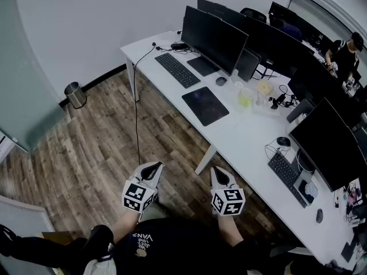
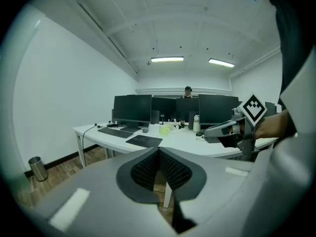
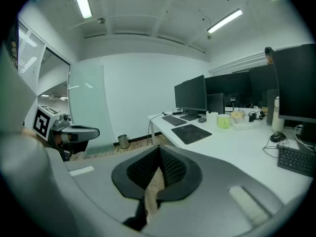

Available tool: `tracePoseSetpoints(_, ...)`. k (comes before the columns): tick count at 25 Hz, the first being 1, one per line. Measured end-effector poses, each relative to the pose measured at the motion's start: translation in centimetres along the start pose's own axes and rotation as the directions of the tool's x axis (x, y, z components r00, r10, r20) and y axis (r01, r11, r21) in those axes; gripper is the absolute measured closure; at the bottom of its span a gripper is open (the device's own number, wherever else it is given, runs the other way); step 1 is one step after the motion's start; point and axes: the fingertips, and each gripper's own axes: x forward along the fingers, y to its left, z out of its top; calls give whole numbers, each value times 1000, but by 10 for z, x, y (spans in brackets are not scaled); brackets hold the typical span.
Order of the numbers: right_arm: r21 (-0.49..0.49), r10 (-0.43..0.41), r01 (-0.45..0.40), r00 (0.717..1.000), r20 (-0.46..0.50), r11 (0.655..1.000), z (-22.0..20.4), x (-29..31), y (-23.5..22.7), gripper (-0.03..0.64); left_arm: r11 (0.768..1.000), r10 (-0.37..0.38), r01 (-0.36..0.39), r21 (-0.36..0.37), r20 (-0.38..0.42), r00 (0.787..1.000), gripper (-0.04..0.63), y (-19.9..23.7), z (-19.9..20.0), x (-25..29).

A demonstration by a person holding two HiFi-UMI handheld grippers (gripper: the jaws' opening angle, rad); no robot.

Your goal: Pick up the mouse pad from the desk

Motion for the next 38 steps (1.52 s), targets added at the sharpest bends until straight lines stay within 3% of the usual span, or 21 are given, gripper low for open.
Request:
tracePoseSetpoints(5,16,2,-2,1000,1,1000,9,22,-5,612,1000,-5,5,7,2,1000,594,15,7,16)
tracePoseSetpoints(10,109,44,-54,995,89,993,28,47,-3,612,999,-37,37,-4,40,999,592,34,16,33)
tracePoseSetpoints(11,120,31,-44,994,105,992,33,53,-4,612,999,-48,49,-18,48,998,555,39,18,36)
tracePoseSetpoints(13,127,-10,-5,993,119,992,42,66,-8,609,996,-66,68,-49,48,997,410,50,20,44)
tracePoseSetpoints(15,138,-50,35,993,108,990,46,81,-13,451,995,-79,81,-58,35,996,405,62,19,52)
tracePoseSetpoints(18,153,-88,75,992,85,985,52,102,-13,382,994,-92,93,-57,28,995,399,84,22,60)
tracePoseSetpoints(30,209,-220,199,972,79,957,77,168,-6,374,978,-205,206,-32,22,979,399,172,39,112)
tracePoseSetpoints(38,281,-294,264,953,69,923,72,184,-5,374,957,-292,291,-11,-19,956,399,198,36,139)
